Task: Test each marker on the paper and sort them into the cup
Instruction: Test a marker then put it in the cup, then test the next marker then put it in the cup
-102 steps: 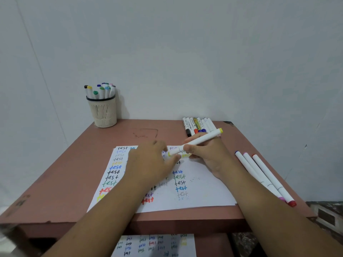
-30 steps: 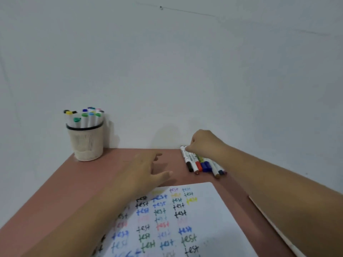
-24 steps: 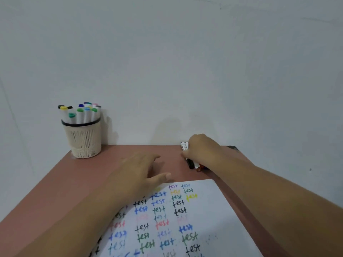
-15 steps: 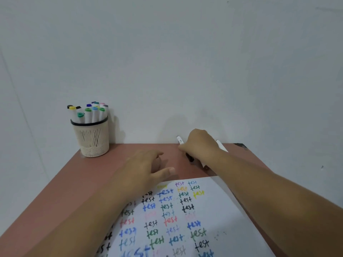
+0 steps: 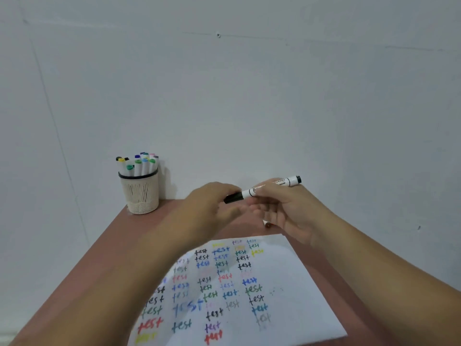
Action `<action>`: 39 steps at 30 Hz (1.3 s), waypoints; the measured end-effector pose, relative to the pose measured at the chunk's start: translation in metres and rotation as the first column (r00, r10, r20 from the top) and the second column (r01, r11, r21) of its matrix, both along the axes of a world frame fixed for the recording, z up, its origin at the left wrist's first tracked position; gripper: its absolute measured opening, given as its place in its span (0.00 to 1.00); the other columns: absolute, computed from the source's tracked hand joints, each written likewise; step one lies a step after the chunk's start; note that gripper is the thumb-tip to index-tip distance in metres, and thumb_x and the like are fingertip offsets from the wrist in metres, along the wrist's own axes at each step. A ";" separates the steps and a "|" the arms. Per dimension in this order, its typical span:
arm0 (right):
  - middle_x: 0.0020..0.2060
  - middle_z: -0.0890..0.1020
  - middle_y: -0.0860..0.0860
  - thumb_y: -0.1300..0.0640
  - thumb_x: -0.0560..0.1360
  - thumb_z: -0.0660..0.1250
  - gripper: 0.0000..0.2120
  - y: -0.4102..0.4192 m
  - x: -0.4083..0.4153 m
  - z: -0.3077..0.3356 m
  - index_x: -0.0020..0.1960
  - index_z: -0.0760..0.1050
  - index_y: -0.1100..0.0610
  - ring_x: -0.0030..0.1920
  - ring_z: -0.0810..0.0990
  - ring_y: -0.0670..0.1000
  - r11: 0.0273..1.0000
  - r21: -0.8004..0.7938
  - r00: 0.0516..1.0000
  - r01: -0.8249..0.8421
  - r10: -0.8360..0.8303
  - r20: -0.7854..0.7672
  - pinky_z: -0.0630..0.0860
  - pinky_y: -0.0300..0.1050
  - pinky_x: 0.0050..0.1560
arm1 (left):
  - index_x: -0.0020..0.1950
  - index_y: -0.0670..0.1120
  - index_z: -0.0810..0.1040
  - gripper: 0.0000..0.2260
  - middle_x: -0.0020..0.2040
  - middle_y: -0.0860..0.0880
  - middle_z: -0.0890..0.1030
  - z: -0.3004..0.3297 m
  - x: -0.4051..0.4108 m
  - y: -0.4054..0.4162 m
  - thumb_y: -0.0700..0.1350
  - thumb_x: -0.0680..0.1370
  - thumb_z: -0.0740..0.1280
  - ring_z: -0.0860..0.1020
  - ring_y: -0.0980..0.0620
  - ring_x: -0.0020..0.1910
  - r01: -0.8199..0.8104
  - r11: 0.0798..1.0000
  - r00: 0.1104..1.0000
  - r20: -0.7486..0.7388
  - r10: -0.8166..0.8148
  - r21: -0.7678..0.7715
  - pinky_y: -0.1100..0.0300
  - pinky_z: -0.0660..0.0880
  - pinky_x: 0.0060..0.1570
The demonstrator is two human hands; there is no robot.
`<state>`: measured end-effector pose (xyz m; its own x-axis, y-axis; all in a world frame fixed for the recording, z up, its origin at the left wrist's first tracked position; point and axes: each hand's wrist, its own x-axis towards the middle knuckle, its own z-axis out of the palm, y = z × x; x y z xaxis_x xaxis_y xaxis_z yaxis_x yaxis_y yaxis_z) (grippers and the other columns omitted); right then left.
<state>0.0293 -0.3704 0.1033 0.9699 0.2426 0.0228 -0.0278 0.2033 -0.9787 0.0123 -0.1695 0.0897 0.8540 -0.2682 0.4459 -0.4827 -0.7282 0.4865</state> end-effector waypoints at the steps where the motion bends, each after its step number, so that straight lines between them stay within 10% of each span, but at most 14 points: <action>1: 0.42 0.86 0.63 0.66 0.79 0.70 0.05 -0.002 -0.009 0.000 0.45 0.84 0.63 0.37 0.84 0.53 1.000 0.010 1.000 -0.007 0.007 0.018 0.83 0.41 0.39 | 0.58 0.54 0.80 0.11 0.50 0.57 0.81 0.000 -0.010 -0.008 0.57 0.80 0.65 0.77 0.60 0.49 0.023 1.000 1.000 0.020 -0.023 0.003 0.58 0.76 0.52; 6: 0.39 0.81 0.56 0.65 0.76 0.74 0.09 -0.008 -0.043 -0.010 0.55 0.84 0.62 0.37 0.78 0.50 0.996 -0.072 0.990 0.053 -0.043 0.134 0.76 0.42 0.39 | 0.51 0.47 0.78 0.09 0.39 0.50 0.77 -0.015 -0.044 -0.026 0.49 0.83 0.61 0.72 0.51 0.42 0.005 0.998 0.997 0.080 0.001 -0.067 0.55 0.69 0.41; 11: 0.38 0.81 0.56 0.63 0.77 0.74 0.14 -0.016 -0.063 -0.020 0.58 0.80 0.71 0.37 0.79 0.51 0.987 0.113 0.986 0.114 -0.126 0.112 0.79 0.44 0.42 | 0.52 0.71 0.70 0.13 0.42 0.65 0.73 -0.025 -0.062 -0.026 0.49 0.84 0.58 0.72 0.63 0.45 0.029 0.996 0.996 0.082 -0.022 -0.085 0.68 0.64 0.42; 17: 0.37 0.84 0.59 0.65 0.78 0.72 0.05 -0.012 -0.081 -0.037 0.48 0.83 0.67 0.37 0.85 0.52 0.987 0.117 0.988 0.111 -0.122 0.092 0.86 0.45 0.48 | 0.64 0.61 0.75 0.14 0.48 0.60 0.80 -0.034 -0.068 -0.030 0.57 0.84 0.54 0.76 0.62 0.48 0.047 0.999 0.999 0.005 -0.047 0.007 0.63 0.71 0.48; 20: 0.38 0.84 0.59 0.63 0.79 0.73 0.05 -0.015 -0.083 -0.035 0.47 0.82 0.67 0.38 0.83 0.52 0.987 0.114 0.987 0.112 -0.124 0.106 0.85 0.44 0.46 | 0.55 0.61 0.77 0.16 0.38 0.58 0.79 -0.039 -0.063 -0.027 0.65 0.81 0.53 0.76 0.59 0.40 0.038 0.999 0.998 0.051 -0.037 -0.014 0.59 0.71 0.40; 26: 0.39 0.84 0.59 0.62 0.81 0.69 0.08 -0.017 -0.066 -0.028 0.50 0.80 0.67 0.37 0.83 0.54 0.968 0.117 0.961 0.221 -0.237 0.142 0.83 0.47 0.41 | 0.62 0.58 0.76 0.36 0.45 0.53 0.79 -0.043 -0.059 -0.026 0.77 0.73 0.42 0.76 0.56 0.45 0.011 0.995 0.999 -0.052 -0.016 -0.102 0.55 0.73 0.47; 33: 0.42 0.85 0.60 0.68 0.77 0.71 0.02 -0.029 -0.030 -0.053 0.47 0.79 0.63 0.43 0.86 0.58 0.951 0.012 0.940 0.310 -0.308 0.150 0.86 0.50 0.47 | 0.65 0.50 0.72 0.12 0.50 0.52 0.74 -0.057 -0.042 -0.038 0.49 0.84 0.56 0.74 0.54 0.47 -0.139 0.975 0.961 -0.263 0.090 -0.174 0.61 0.68 0.42; 39: 0.38 0.83 0.56 0.66 0.74 0.74 0.06 -0.018 -0.016 -0.090 0.48 0.79 0.60 0.36 0.81 0.54 0.932 -0.165 0.940 0.322 -0.294 0.173 0.83 0.53 0.45 | 0.67 0.52 0.69 0.20 0.48 0.51 0.74 -0.082 -0.024 -0.044 0.37 0.77 0.58 0.74 0.54 0.43 -0.169 0.985 0.937 -0.312 0.157 -0.014 0.57 0.68 0.38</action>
